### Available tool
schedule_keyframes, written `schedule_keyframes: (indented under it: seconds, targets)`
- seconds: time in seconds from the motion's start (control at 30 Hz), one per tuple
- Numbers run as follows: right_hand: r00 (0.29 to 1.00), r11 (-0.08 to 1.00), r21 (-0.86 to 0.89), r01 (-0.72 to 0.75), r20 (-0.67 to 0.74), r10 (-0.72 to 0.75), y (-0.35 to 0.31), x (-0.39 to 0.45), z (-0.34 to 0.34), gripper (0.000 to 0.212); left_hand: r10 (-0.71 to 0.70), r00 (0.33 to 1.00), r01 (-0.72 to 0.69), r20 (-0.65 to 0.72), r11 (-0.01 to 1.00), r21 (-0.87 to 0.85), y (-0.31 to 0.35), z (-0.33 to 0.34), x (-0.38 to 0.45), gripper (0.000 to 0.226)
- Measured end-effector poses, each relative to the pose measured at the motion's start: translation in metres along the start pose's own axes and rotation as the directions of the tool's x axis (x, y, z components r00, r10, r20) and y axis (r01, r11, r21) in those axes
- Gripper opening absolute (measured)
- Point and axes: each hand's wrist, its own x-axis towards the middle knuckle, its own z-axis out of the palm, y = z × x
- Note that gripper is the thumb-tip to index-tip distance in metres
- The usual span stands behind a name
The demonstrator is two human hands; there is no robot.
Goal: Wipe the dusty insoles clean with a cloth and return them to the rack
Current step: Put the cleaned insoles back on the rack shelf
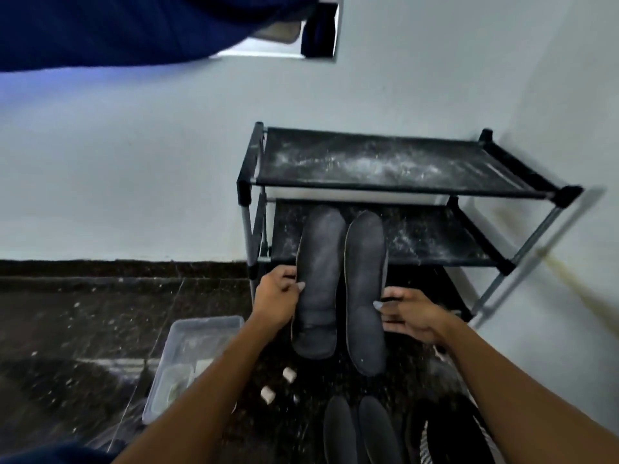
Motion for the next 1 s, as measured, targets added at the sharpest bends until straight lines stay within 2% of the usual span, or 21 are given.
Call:
schedule_keyframes:
  seconds: [0.1, 0.2, 0.23, 0.33, 0.43, 0.53, 0.63, 0.7, 0.77, 0.87, 0.93, 1.0]
  targets:
    - [0.994, 0.998, -0.002, 0.059, -0.089, -0.059, -0.033, 0.029, -0.008, 0.019, -0.008, 1.000, 0.009, -0.024, 0.998, 0.057, 0.019, 0.002, 0.043, 0.014]
    - [0.975, 0.994, -0.029, 0.102, -0.196, -0.106, -0.054, 0.065, -0.009, 0.015, -0.068, 0.995, 0.076, -0.067, 0.988, 0.135, 0.028, 0.004, 0.081, 0.011]
    - [0.971, 0.993, -0.033, 0.110, -0.211, -0.114, -0.060, 0.077, -0.007, 0.013, -0.087, 0.993, 0.098, -0.079, 0.984, 0.151, 0.030, 0.005, 0.092, 0.007]
    - [0.961, 0.990, -0.090, 0.106, -0.246, -0.125, -0.071, 0.117, -0.004, 0.012, -0.111, 0.986, 0.134, -0.124, 0.971, 0.198, 0.028, 0.008, 0.123, 0.026]
    - [0.947, 0.983, -0.147, 0.108, -0.286, -0.146, -0.078, 0.146, 0.001, 0.011, -0.131, 0.980, 0.166, -0.149, 0.954, 0.251, 0.025, 0.009, 0.142, 0.018]
    - [0.923, 0.962, -0.258, 0.092, -0.341, -0.180, -0.079, 0.175, 0.004, 0.018, -0.142, 0.980, 0.176, -0.139, 0.944, 0.279, 0.017, 0.011, 0.163, 0.019]
    - [0.910, 0.942, -0.326, 0.076, -0.363, -0.199, -0.074, 0.190, 0.004, 0.013, -0.153, 0.979, 0.189, -0.136, 0.929, 0.318, 0.011, 0.013, 0.175, 0.011]
    - [0.901, 0.933, -0.353, 0.074, -0.378, -0.214, -0.072, 0.191, 0.003, 0.024, -0.157, 0.977, 0.200, -0.147, 0.914, 0.354, 0.009, 0.012, 0.180, 0.016]
    - [0.894, 0.933, -0.349, 0.090, -0.385, -0.231, -0.074, 0.186, 0.003, 0.027, -0.145, 0.976, 0.198, -0.162, 0.902, 0.383, 0.010, 0.013, 0.182, 0.012]
    - [0.896, 0.940, -0.322, 0.113, -0.375, -0.236, -0.077, 0.173, 0.004, 0.012, -0.124, 0.978, 0.183, -0.169, 0.900, 0.396, 0.014, 0.014, 0.174, 0.021]
    - [0.893, 0.929, -0.350, 0.121, -0.370, -0.256, -0.076, 0.160, 0.003, 0.014, -0.064, 0.982, 0.136, -0.180, 0.897, 0.420, 0.016, 0.016, 0.163, 0.022]
    - [0.861, 0.893, -0.422, 0.156, -0.385, -0.332, -0.073, 0.144, 0.002, 0.015, 0.039, 0.980, 0.054, -0.195, 0.892, 0.449, 0.016, 0.021, 0.145, 0.027]
